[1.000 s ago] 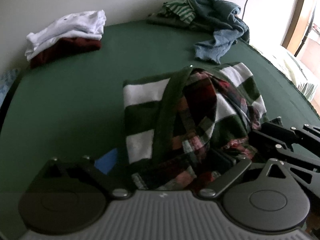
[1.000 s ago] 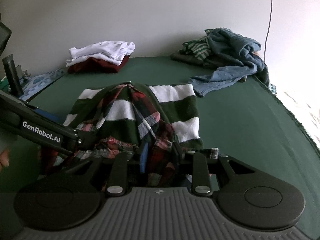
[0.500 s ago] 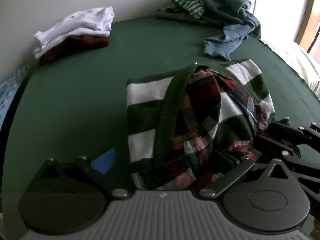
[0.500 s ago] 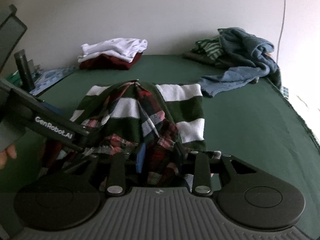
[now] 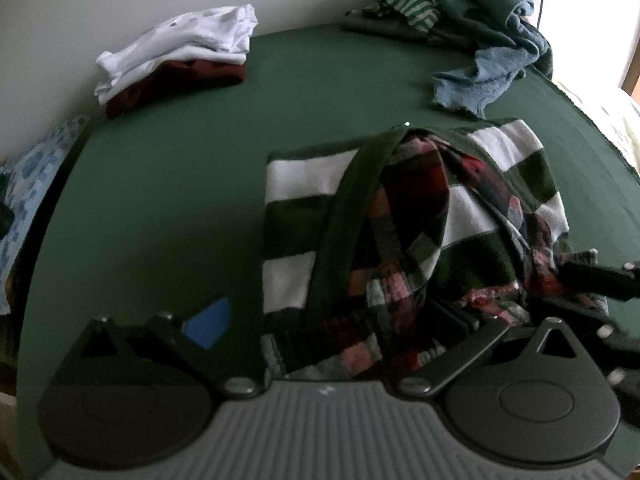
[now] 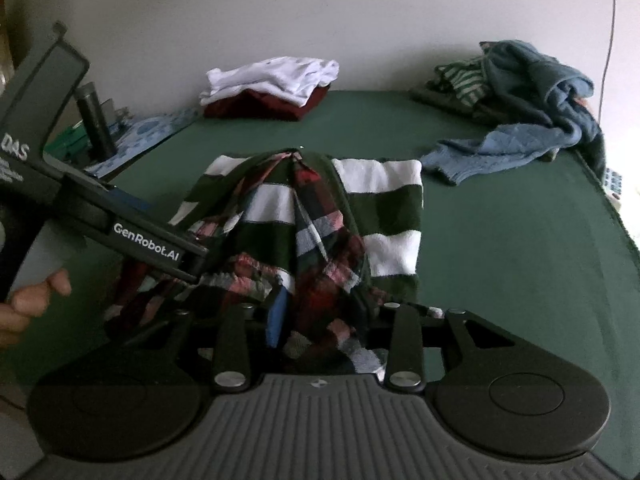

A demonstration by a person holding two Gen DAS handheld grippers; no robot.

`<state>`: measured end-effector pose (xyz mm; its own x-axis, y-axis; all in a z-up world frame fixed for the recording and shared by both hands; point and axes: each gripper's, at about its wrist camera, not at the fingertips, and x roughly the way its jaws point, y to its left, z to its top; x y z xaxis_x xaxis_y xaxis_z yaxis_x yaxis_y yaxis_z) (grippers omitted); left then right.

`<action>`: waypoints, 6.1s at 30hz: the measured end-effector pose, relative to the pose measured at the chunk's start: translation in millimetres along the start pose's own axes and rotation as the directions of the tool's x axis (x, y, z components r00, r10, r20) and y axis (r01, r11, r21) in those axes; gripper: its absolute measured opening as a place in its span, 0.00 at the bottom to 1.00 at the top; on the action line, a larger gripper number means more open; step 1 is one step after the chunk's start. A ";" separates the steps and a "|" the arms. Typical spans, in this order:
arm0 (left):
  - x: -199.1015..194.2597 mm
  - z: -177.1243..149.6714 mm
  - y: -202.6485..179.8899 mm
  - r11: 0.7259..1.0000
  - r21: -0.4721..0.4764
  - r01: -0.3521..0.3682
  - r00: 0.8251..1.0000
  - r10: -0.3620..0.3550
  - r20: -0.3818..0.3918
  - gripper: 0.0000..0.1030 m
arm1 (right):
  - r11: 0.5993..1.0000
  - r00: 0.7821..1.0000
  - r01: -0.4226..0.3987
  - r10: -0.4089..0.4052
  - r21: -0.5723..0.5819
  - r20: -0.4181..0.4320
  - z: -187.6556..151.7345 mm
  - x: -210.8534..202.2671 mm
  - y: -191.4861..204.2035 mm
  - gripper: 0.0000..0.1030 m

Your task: Fold clothes

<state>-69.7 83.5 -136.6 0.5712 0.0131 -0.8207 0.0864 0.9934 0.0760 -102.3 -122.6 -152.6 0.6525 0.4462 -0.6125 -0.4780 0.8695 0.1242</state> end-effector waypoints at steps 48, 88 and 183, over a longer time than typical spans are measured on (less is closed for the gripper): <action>-43.0 -48.9 25.1 0.971 0.174 0.165 0.984 -0.174 0.040 0.77 | 0.971 0.968 -0.239 0.239 0.020 -0.079 -17.1 -34.8 -2.2 0.00; -44.2 1.6 36.4 0.973 0.141 0.185 0.966 -0.207 0.158 0.85 | 0.986 0.991 -0.102 0.091 0.129 0.094 33.4 -14.3 -66.1 0.15; -17.8 -61.2 95.4 0.803 -0.357 0.477 0.879 -0.445 0.174 0.80 | 0.954 0.989 -0.081 0.112 0.287 -0.093 -27.1 -16.6 -35.9 0.38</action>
<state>-121.5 185.0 -149.5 0.6058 -0.4501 -0.6561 0.0509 0.8448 -0.5326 -111.9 -167.0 -168.0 0.5375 0.5194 -0.6643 -0.3407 0.8544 0.3924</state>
